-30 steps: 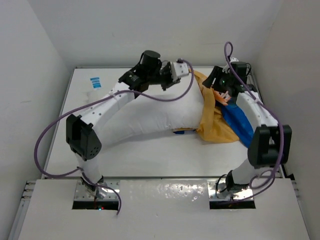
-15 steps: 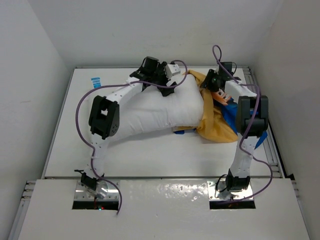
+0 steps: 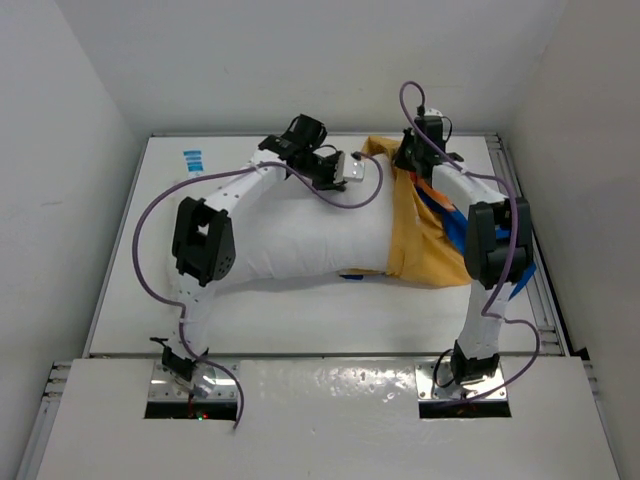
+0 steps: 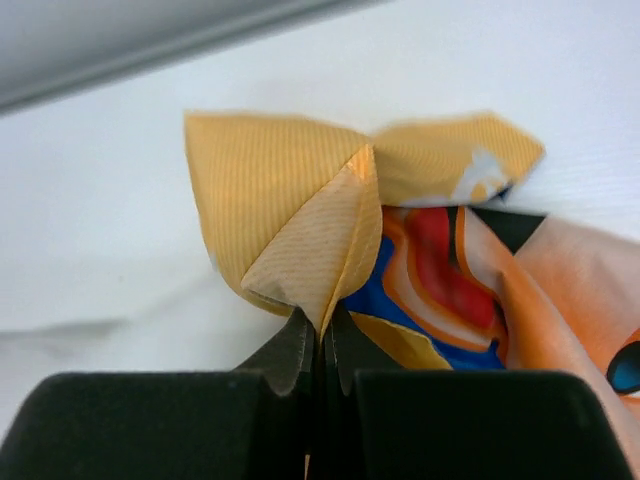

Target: Put the pillow into the pillowcase

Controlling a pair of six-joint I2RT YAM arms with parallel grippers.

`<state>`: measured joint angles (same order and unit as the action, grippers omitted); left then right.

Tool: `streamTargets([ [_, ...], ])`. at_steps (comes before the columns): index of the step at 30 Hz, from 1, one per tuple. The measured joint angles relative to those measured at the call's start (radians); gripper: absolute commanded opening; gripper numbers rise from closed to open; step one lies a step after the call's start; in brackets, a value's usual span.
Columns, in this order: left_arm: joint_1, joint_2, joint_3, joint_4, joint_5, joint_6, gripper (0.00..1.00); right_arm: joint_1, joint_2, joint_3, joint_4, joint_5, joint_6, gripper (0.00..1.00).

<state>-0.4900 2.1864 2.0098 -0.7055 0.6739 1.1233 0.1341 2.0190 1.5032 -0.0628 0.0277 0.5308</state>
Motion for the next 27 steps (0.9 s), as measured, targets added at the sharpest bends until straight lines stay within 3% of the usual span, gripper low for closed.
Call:
streamTargets([
  [6, -0.091, -0.065, 0.027, -0.246, -0.006, 0.233, 0.0, 0.026, -0.035, 0.024, -0.031, 0.066, 0.027, 0.0],
  [15, -0.142, -0.1, -0.051, -0.176, -0.005, 0.119, 0.0, 0.183, -0.297, -0.241, 0.022, 0.093, -0.023, 0.0],
  [19, -0.181, -0.106, -0.024, -0.234, -0.03, 0.151, 0.0, 0.182, -0.309, -0.232, 0.014, 0.083, -0.022, 0.0],
  [21, -0.199, -0.115, -0.035, -0.201, -0.048, 0.091, 0.0, 0.167, -0.299, -0.201, -0.025, 0.06, -0.023, 0.0],
  [27, -0.152, -0.14, -0.127, 0.065, -0.116, -0.333, 0.0, 0.196, -0.382, -0.276, -0.028, -0.036, 0.001, 0.0],
])
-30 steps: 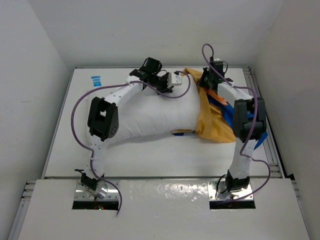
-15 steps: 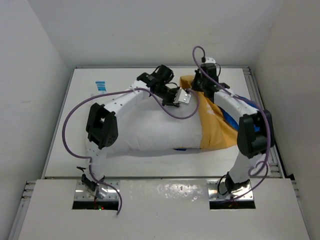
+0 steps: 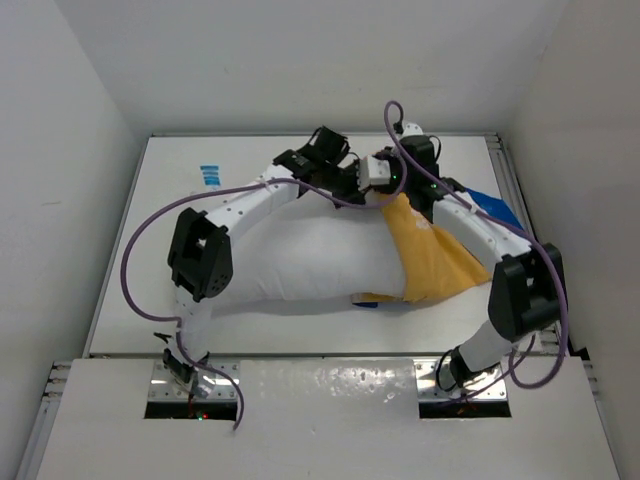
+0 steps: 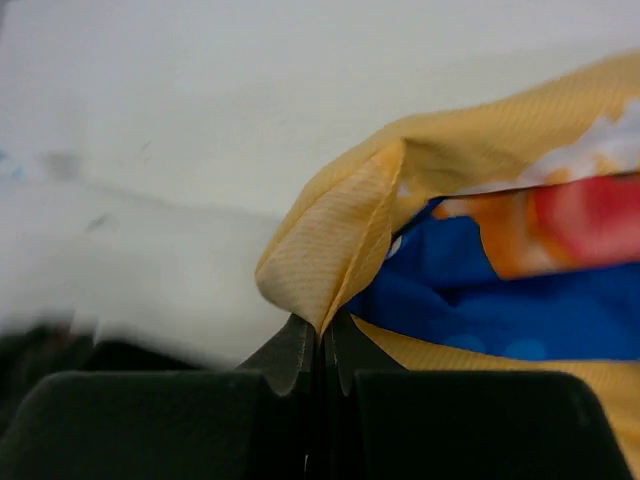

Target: Put the pillow into the pillowcase

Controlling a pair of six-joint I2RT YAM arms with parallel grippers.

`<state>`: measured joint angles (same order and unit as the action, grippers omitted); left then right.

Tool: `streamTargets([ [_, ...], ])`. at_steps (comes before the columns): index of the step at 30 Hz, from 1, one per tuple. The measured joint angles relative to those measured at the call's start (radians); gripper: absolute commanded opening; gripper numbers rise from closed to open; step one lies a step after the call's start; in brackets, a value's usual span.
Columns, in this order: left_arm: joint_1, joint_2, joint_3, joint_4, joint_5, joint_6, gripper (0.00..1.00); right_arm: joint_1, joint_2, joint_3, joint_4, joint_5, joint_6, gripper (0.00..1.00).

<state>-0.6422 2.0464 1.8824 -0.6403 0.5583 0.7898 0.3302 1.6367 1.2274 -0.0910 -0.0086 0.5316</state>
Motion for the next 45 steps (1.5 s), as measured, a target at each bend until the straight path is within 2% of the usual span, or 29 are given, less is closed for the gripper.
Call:
streamTargets([
  [3, 0.06, 0.0, 0.0, 0.072, -0.013, -0.144, 0.0, 0.037, -0.1, -0.085, 0.006, -0.045, 0.037, 0.0],
  [5, 0.091, 0.0, -0.003, 0.119, -0.044, -0.216, 0.0, 0.049, -0.143, -0.117, 0.013, -0.06, 0.048, 0.05],
  [6, 0.104, 0.0, -0.007, 0.139, -0.06, -0.249, 0.0, 0.056, -0.156, -0.129, 0.016, -0.064, 0.054, 0.14],
  [7, 0.112, 0.0, -0.009, 0.154, -0.072, -0.279, 0.0, 0.061, -0.159, -0.137, 0.025, -0.068, 0.063, 0.37],
  [9, 0.122, 0.003, -0.015, 0.2, -0.116, -0.327, 0.0, 0.074, -0.158, -0.153, 0.037, -0.089, 0.083, 0.7],
  [10, 0.127, 0.003, -0.019, 0.212, -0.128, -0.34, 0.09, 0.075, -0.154, -0.152, 0.032, -0.102, 0.087, 0.81],
  [11, 0.129, 0.005, -0.025, 0.226, -0.142, -0.354, 0.19, 0.075, -0.147, -0.147, 0.029, -0.11, 0.09, 0.98],
  [12, 0.132, 0.005, -0.029, 0.238, -0.157, -0.362, 0.29, 0.076, -0.134, -0.133, 0.021, -0.117, 0.092, 0.99],
  [13, 0.134, 0.005, -0.031, 0.251, -0.168, -0.365, 0.43, 0.074, -0.118, -0.109, -0.001, -0.116, 0.085, 0.99],
  [17, 0.152, 0.005, -0.031, 0.29, -0.19, -0.349, 0.73, 0.022, -0.091, -0.026, -0.054, -0.102, 0.074, 0.99],
  [18, 0.161, 0.003, -0.031, 0.291, -0.193, -0.337, 0.86, -0.003, -0.1, -0.02, -0.061, -0.098, 0.072, 0.99],
  [20, 0.175, -0.003, -0.031, 0.288, -0.193, -0.306, 1.0, -0.047, -0.127, -0.021, -0.079, -0.093, 0.066, 0.99],
  [22, 0.191, -0.019, -0.031, 0.266, -0.188, -0.262, 1.0, -0.087, -0.171, -0.029, -0.108, -0.08, 0.05, 0.98],
  [23, 0.196, -0.032, -0.031, 0.248, -0.187, -0.232, 1.0, -0.103, -0.2, -0.037, -0.122, -0.075, 0.04, 0.7],
  [24, 0.2, -0.048, -0.03, 0.226, -0.182, -0.193, 1.0, -0.114, -0.234, -0.05, -0.135, -0.073, 0.021, 0.33],
  [25, 0.203, -0.069, -0.027, 0.2, -0.177, -0.156, 0.96, -0.122, -0.27, -0.064, -0.151, -0.073, 0.008, 0.0],
  [26, 0.204, -0.09, -0.023, 0.167, -0.172, -0.108, 0.16, -0.127, -0.305, -0.08, -0.164, -0.074, 0.003, 0.0],
  [27, 0.204, -0.115, -0.019, 0.126, -0.166, -0.053, 0.0, -0.132, -0.336, -0.101, -0.171, -0.073, 0.007, 0.08],
  [28, 0.202, -0.14, -0.015, 0.074, -0.163, 0.009, 0.0, -0.138, -0.371, -0.127, -0.183, -0.073, 0.005, 0.09],
  [29, 0.19, -0.173, -0.015, 0.014, -0.174, 0.098, 0.0, -0.144, -0.408, -0.167, -0.182, -0.071, -0.002, 0.64],
  [30, 0.173, -0.208, -0.018, -0.045, -0.183, 0.172, 0.0, -0.147, -0.445, -0.21, -0.194, -0.067, 0.002, 0.84],
  [31, 0.151, -0.243, -0.033, -0.091, -0.197, 0.233, 0.01, -0.151, -0.476, -0.255, -0.207, -0.058, -0.001, 0.98],
  [33, 0.095, -0.328, -0.103, -0.187, -0.232, 0.344, 0.68, -0.152, -0.525, -0.347, -0.214, -0.038, -0.008, 0.99],
  [35, 0.03, -0.413, -0.219, -0.223, -0.25, 0.388, 0.93, -0.151, -0.558, -0.436, -0.222, -0.024, -0.008, 0.99],
  [36, 0.004, -0.444, -0.278, -0.237, -0.259, 0.401, 1.0, -0.147, -0.569, -0.476, -0.228, -0.018, -0.008, 0.99],
  [38, -0.038, -0.501, -0.435, -0.227, -0.282, 0.396, 1.0, -0.136, -0.576, -0.531, -0.231, -0.004, -0.008, 0.99],
  [41, -0.072, -0.527, -0.623, -0.176, -0.331, 0.369, 1.0, -0.116, -0.565, -0.556, -0.231, 0.01, -0.008, 0.92],
  [45, -0.088, -0.527, -0.749, -0.013, -0.417, 0.33, 1.0, -0.08, -0.515, -0.572, -0.156, 0.012, -0.003, 0.81],
])
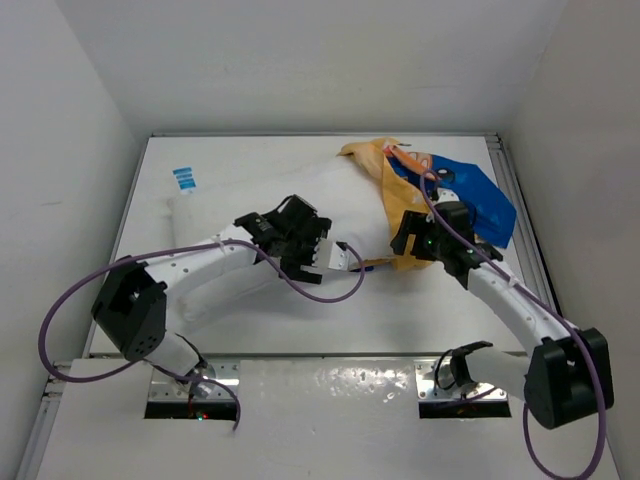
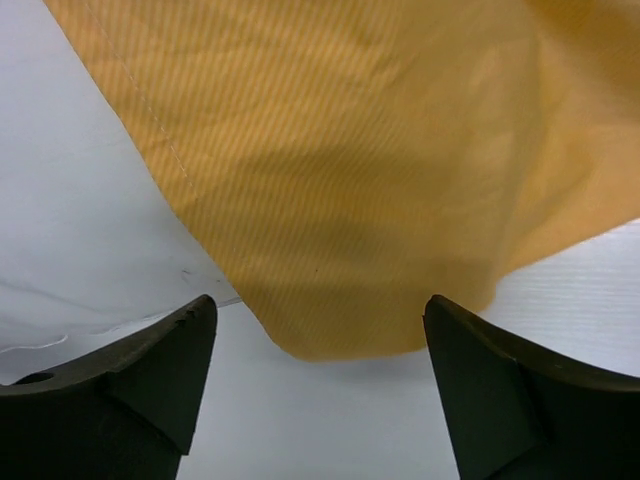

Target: Put the pillow into the pillowcase

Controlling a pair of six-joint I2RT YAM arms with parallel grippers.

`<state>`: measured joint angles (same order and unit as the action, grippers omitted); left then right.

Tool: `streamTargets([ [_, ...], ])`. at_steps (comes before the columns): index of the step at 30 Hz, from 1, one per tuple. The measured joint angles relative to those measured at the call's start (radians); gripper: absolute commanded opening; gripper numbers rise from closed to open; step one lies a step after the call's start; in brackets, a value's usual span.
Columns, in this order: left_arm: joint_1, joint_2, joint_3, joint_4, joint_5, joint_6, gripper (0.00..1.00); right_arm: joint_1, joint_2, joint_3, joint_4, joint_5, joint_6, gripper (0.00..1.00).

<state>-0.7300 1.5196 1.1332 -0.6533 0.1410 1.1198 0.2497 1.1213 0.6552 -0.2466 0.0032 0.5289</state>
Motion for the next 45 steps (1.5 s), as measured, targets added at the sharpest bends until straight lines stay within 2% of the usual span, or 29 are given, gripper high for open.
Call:
streamTargets([
  [1, -0.002, -0.001, -0.02, 0.047, -0.019, -0.004, 1.0, 0.01, 0.022, -0.004, 0.022, -0.001, 0.003, 0.74],
  [3, -0.002, -0.001, -0.057, 0.131, -0.048, -0.007, 0.97, 0.025, 0.079, -0.008, 0.06, -0.001, 0.013, 0.67],
  [4, -0.002, -0.001, -0.079, 0.172, -0.06, -0.007, 0.81, 0.034, 0.11, -0.009, 0.08, 0.003, 0.019, 0.56],
  [6, -0.002, -0.001, -0.119, 0.242, -0.076, -0.01, 0.58, 0.043, 0.163, -0.011, 0.112, 0.015, 0.03, 0.34],
  [7, -0.002, -0.001, -0.134, 0.268, -0.078, -0.016, 0.35, 0.047, 0.183, -0.014, 0.126, 0.023, 0.039, 0.2],
  [8, -0.001, -0.001, -0.148, 0.291, -0.079, -0.026, 0.21, 0.05, 0.197, -0.018, 0.137, 0.032, 0.043, 0.0],
  [9, 0.0, -0.001, -0.16, 0.314, -0.079, -0.027, 0.06, 0.055, 0.206, -0.019, 0.141, 0.044, 0.046, 0.0],
  [10, 0.0, -0.001, -0.169, 0.333, -0.079, -0.032, 0.0, 0.06, 0.21, -0.019, 0.141, 0.056, 0.051, 0.0],
  [13, 0.006, -0.001, -0.179, 0.372, -0.078, -0.054, 0.0, 0.092, 0.208, -0.006, 0.129, 0.086, 0.027, 0.0],
  [16, 0.021, 0.002, -0.163, 0.373, -0.07, -0.098, 0.0, 0.151, 0.203, 0.061, 0.079, 0.06, -0.043, 0.0],
  [20, 0.031, 0.051, -0.053, 0.335, -0.073, -0.169, 0.0, 0.228, 0.147, 0.152, 0.085, -0.156, -0.16, 0.0],
  [23, 0.043, 0.079, 0.016, 0.298, -0.079, -0.219, 0.0, 0.239, 0.094, 0.141, 0.137, -0.281, -0.182, 0.0],
  [26, 0.05, 0.087, 0.044, 0.273, -0.076, -0.259, 0.0, 0.234, 0.085, 0.103, 0.196, -0.327, -0.173, 0.0],
  [27, 0.05, 0.088, 0.047, 0.267, -0.07, -0.269, 0.0, 0.227, 0.092, 0.085, 0.216, -0.333, -0.152, 0.05],
  [30, 0.05, 0.091, 0.066, 0.243, -0.041, -0.3, 0.0, 0.173, 0.145, 0.056, 0.227, -0.36, -0.064, 0.71],
  [31, 0.049, 0.091, 0.077, 0.234, -0.023, -0.314, 0.05, 0.149, 0.171, 0.057, 0.227, -0.372, -0.037, 0.98],
  [32, 0.048, 0.092, 0.09, 0.224, -0.008, -0.322, 0.34, 0.126, 0.193, 0.058, 0.222, -0.381, -0.013, 0.99],
  [33, 0.045, 0.092, 0.109, 0.209, 0.018, -0.326, 0.48, 0.109, 0.206, 0.06, 0.208, -0.391, -0.002, 0.99],
  [34, 0.044, 0.092, 0.131, 0.186, 0.048, -0.331, 0.77, 0.088, 0.209, 0.06, 0.187, -0.393, 0.016, 0.99],
  [35, 0.042, 0.092, 0.157, 0.161, 0.082, -0.33, 0.91, 0.071, 0.204, 0.059, 0.171, -0.391, 0.037, 0.99],
  [36, 0.04, 0.092, 0.186, 0.134, 0.115, -0.332, 0.99, 0.065, 0.202, 0.058, 0.167, -0.389, 0.047, 0.99],
  [39, 0.038, 0.093, 0.3, 0.055, 0.193, -0.344, 1.0, 0.024, 0.083, 0.012, 0.134, -0.333, 0.14, 0.99],
  [42, 0.058, 0.099, 0.444, 0.01, 0.245, -0.394, 1.0, 0.023, -0.046, -0.005, 0.071, -0.211, 0.235, 0.99],
  [45, 0.13, 0.134, 0.613, 0.011, 0.293, -0.495, 1.0, 0.05, -0.097, -0.005, 0.051, -0.085, 0.332, 0.99],
])
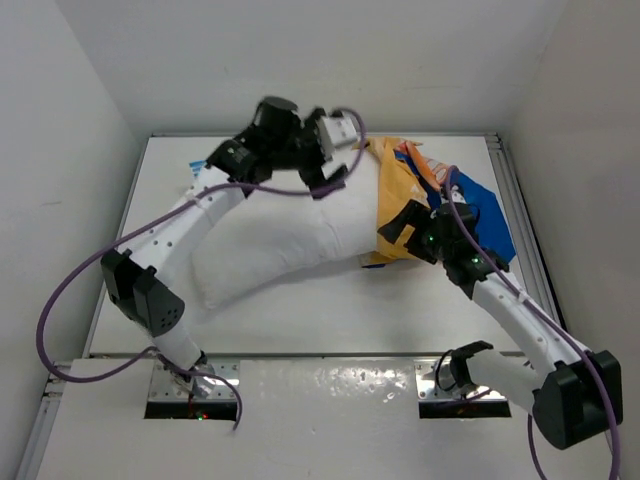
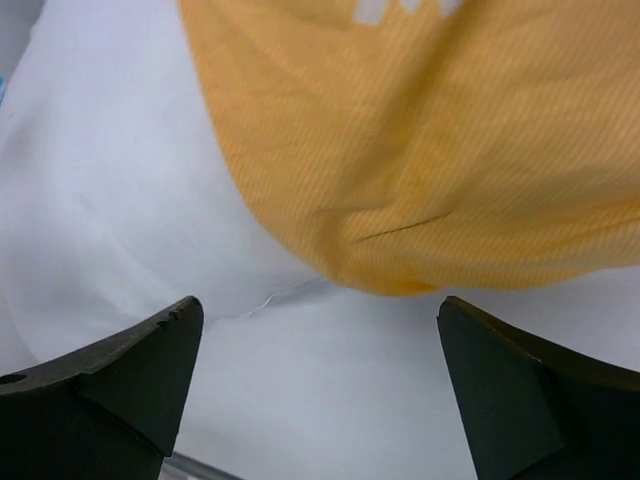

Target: Put the pillow into the pillowcase

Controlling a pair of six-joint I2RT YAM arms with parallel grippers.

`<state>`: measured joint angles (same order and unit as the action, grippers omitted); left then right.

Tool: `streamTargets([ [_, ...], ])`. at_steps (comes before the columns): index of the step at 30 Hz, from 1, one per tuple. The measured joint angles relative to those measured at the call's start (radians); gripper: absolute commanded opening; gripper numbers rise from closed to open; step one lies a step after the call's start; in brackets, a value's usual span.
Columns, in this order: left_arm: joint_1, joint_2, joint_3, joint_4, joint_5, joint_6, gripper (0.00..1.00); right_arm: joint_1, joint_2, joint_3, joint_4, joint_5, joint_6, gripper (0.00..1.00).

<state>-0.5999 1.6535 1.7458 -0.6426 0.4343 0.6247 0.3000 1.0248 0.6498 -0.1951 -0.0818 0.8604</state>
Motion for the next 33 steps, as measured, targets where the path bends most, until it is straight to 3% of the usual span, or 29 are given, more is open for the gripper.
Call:
streamTargets([
  [4, 0.175, 0.096, 0.18, 0.051, -0.013, -0.105, 1.0, 0.023, 0.117, 0.015, 0.02, 0.108, 0.109, 0.99],
  [7, 0.293, 0.201, 0.224, 0.097, -0.116, -0.117, 1.0, 0.025, 0.267, 0.058, 0.026, 0.158, 0.17, 0.99],
  [12, 0.458, 0.391, 0.193, 0.141, -0.256, -0.077, 0.99, 0.026, 0.446, 0.159, 0.039, 0.191, 0.205, 0.88],
  [17, 0.551, 0.467, 0.053, 0.156, -0.316, 0.045, 0.92, 0.002, 0.612, 0.323, 0.08, 0.207, 0.154, 0.86],
  [22, 0.486, 0.384, -0.214, 0.205, -0.293, 0.2, 0.9, -0.037, 0.801, 0.533, 0.135, 0.129, 0.033, 0.86],
  [29, 0.25, 0.104, -0.468, 0.083, -0.224, 0.281, 0.89, -0.086, 1.015, 0.801, 0.172, -0.039, -0.108, 0.88],
  [33, 0.126, 0.029, -0.514, -0.043, -0.142, 0.233, 1.0, -0.086, 1.02, 0.773, 0.223, -0.126, -0.144, 0.95],
])
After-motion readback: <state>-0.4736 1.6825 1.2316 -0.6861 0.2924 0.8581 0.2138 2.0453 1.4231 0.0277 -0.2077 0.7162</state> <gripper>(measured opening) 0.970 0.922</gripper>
